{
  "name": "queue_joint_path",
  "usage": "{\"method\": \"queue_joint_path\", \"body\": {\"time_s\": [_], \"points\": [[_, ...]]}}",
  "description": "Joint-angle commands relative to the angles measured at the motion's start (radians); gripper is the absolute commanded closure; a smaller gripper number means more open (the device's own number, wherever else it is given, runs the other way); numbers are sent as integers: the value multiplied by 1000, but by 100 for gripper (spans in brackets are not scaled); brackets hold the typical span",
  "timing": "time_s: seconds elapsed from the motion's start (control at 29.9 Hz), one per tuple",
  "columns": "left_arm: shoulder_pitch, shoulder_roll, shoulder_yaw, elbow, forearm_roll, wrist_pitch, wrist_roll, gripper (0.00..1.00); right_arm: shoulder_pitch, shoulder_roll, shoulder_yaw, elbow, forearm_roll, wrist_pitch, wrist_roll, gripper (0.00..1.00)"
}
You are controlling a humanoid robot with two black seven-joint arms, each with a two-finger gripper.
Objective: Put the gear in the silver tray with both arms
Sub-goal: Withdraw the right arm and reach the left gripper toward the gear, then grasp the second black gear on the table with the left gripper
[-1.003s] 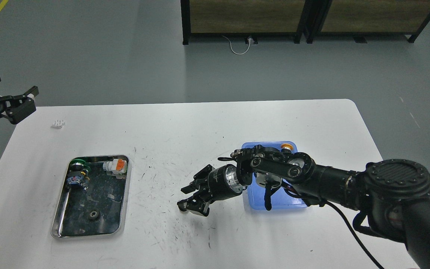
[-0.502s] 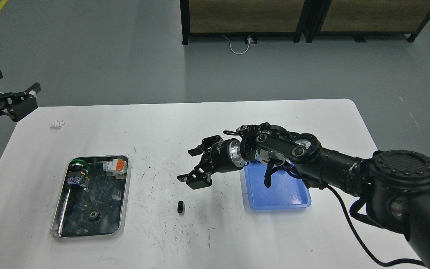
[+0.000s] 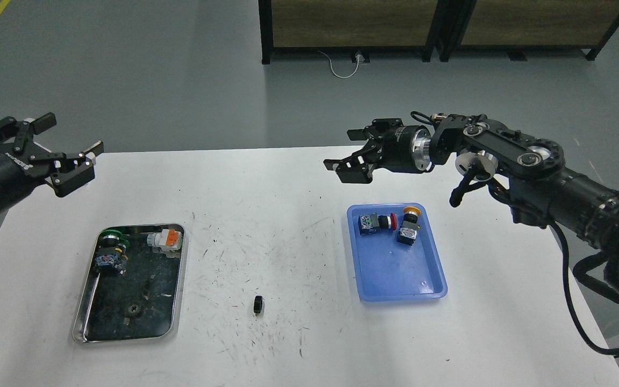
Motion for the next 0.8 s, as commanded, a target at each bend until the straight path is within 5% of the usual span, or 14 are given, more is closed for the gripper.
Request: {"method": "queue_joint_path", "body": {"time_s": [0.0,0.13,0.77], "points": [[13,1,70,-134,89,-18,1,3,-1,-51,24,-3,0,0,1,8],[24,-31,144,-204,213,-21,5,3,-7,-111,34,-3,1,2,7,7],[203,-297,178,-136,434,73,-31,4,-21,-173,60,-10,1,0,7,7]]}}
